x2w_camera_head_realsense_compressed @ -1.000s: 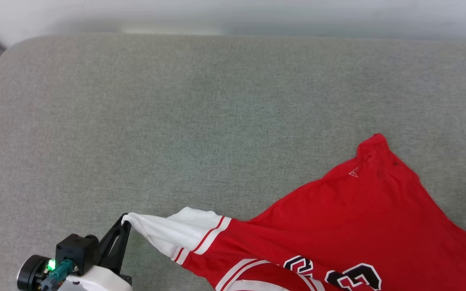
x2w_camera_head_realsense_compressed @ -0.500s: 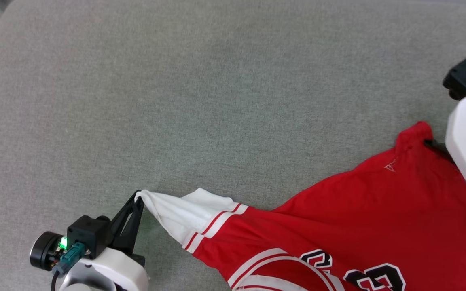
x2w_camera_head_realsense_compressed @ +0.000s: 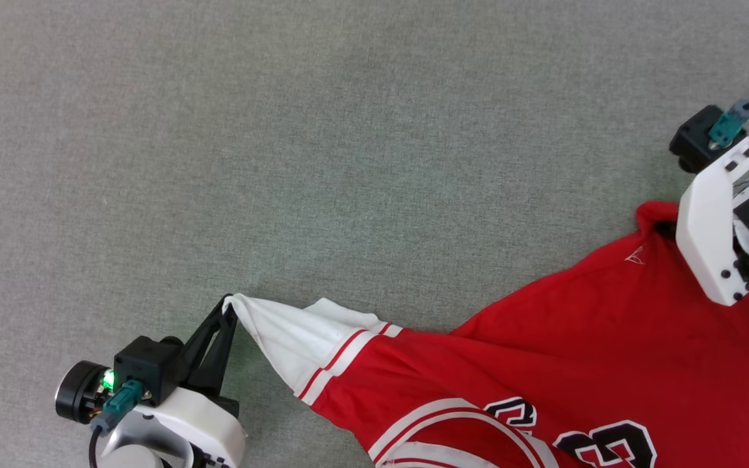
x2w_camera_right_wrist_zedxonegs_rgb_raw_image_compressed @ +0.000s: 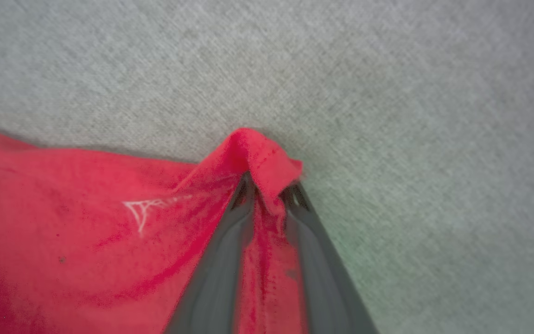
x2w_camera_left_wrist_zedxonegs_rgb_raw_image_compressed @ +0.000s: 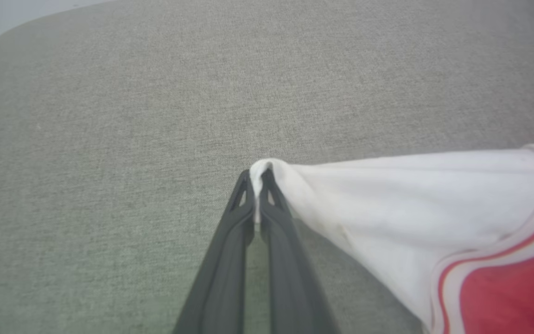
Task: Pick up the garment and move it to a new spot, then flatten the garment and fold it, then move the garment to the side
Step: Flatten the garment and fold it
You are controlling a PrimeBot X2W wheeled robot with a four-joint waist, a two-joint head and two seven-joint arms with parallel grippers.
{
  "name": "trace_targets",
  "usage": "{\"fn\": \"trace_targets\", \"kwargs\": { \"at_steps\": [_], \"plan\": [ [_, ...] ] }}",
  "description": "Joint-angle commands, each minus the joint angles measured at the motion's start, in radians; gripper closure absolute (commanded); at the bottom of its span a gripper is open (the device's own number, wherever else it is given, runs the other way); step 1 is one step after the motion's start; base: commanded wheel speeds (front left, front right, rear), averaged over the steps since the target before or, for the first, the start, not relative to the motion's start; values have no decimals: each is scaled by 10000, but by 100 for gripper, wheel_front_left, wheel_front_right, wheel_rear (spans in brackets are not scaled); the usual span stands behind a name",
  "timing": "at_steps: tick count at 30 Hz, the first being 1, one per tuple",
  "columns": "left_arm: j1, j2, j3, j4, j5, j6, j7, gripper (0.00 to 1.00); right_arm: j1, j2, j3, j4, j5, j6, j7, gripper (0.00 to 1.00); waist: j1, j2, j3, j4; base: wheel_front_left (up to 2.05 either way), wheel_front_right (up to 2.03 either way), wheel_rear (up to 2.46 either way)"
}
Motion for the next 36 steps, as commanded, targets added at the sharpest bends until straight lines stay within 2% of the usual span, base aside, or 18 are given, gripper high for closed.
{"fn": "trace_targets", "kwargs": {
  "at_steps": [1,11,16,21,28,36],
  "plan": [
    [-25,6,56,25,39,16,-21,100,286,191,317,224,86,24,-137,100,-1,0,-188,-108,0,0,0],
    [-56,552,410,-221,268,-1,-9,100,-685,-145,539,-114,741,12,-2646,100,-1,0,-1625,-800,0,0,0],
    [-935,899,655,-457,448,-236,209,100,-992,-469,381,-443,982,10,-3543,100,-1,0,-2040,-1009,0,0,0],
    [-2572,1124,874,-794,844,-547,735,100,-1571,-533,-189,-575,985,10,-4304,100,-1,0,-2033,-1220,0,0,0],
    [-5633,987,1306,-731,1233,-1254,1491,100,-2739,-70,-1214,-231,371,10,-4907,100,-1,0,-1393,-1502,0,0,0],
    [-9463,410,1505,318,1686,-2217,2152,100,-4698,1134,-2760,1030,-1016,10,-5526,100,-1,0,-299,-1773,0,0,0]
  ]
}}
